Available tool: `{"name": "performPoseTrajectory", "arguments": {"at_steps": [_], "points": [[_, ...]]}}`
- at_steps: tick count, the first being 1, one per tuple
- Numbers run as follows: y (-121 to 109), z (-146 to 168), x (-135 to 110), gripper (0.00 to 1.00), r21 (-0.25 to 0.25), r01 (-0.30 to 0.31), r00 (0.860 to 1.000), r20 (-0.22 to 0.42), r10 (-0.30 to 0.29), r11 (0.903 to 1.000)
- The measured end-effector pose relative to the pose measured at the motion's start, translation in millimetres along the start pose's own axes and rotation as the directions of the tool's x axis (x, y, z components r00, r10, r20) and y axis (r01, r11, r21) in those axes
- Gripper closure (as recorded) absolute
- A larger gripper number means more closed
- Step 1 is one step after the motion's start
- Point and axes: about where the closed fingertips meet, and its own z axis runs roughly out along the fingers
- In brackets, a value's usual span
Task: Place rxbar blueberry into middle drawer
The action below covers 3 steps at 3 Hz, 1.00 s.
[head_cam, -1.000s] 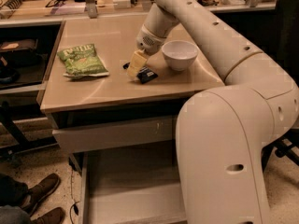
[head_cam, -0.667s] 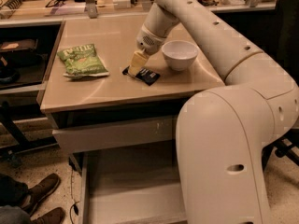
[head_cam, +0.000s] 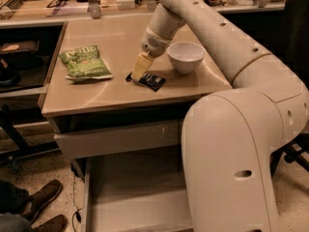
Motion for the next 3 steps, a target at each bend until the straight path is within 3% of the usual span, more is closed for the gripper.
{"name": "performPoseTrajectory", "arguments": {"at_steps": [2,3], "points": [[0.8,-1.6,-3.4,1.00,0.015,0.019,1.000,0.006,-0.020,0.9997],[11.5,-12.9,-4.1,1.00,0.068,0.070,0.997,0.016,-0.072,0.9952]]}}
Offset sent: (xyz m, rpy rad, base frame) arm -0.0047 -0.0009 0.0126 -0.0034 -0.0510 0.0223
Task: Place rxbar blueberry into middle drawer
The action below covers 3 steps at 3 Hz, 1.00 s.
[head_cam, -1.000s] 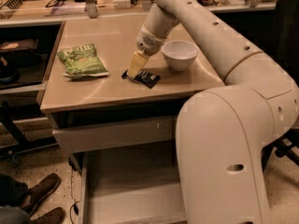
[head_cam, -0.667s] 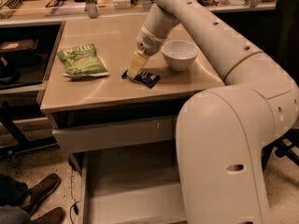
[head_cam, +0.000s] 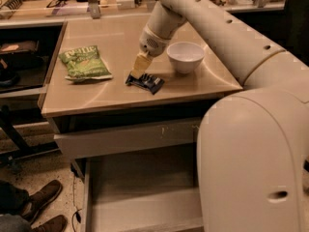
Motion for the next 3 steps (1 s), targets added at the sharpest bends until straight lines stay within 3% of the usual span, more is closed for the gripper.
{"name": "performPoseTrajectory", "arguments": {"at_steps": [1,3], "points": [[50.0,2.4,25.8,1.00,0.050,0.046,0.999,-0.013,-0.045,0.9977],[50.3,-1.6,23.8,1.00,0.050,0.046,0.999,-0.013,-0.045,0.9977]]}}
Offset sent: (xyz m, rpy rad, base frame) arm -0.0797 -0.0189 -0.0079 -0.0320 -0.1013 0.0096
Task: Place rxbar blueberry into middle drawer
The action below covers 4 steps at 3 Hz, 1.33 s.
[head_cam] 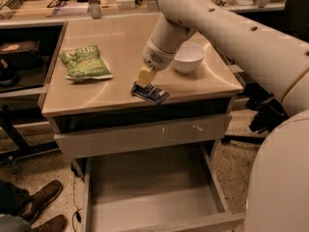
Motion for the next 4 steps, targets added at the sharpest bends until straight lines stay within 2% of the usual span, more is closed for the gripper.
{"name": "performPoseTrajectory", "arguments": {"at_steps": [1,2,3,4], "points": [[7.6,0.0,2.1,1.00,-0.002,-0.004,1.000,0.002,0.004,1.0000],[33.5,-20.8,0.0,1.00,0.032,-0.027,0.998,0.055,0.026,0.9991],[81.6,-6.3,23.2,1.00,-0.005,-0.065,0.996,0.062,0.066,0.9978],[93.0,9.0,37.9,1.00,-0.032,-0.071,0.997,0.030,0.072,0.9969]]}}
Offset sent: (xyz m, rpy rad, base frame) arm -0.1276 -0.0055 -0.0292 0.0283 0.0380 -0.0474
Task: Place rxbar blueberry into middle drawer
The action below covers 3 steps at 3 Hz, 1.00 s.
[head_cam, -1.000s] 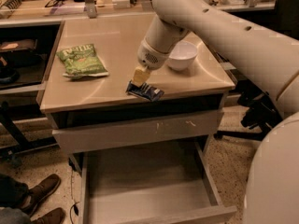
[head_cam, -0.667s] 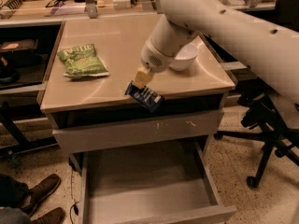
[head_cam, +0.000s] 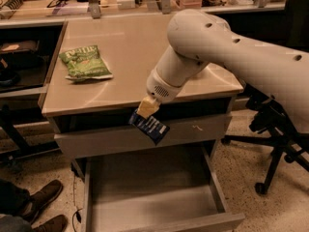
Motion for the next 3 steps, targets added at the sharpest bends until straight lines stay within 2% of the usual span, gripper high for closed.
{"name": "performPoseTrajectory", "arguments": {"at_steps": [1,2,3], "points": [[-0.6,-1.0,-1.4,1.00,0.002,0.001,1.000,0.003,-0.001,1.0000],[20.4,26.1,11.3,1.00,-0.056,-0.037,0.999,-0.010,0.037,0.9977],[46.1,65.0,21.1,1.00,-0.126,-0.091,0.996,-0.019,0.090,0.9879]]}}
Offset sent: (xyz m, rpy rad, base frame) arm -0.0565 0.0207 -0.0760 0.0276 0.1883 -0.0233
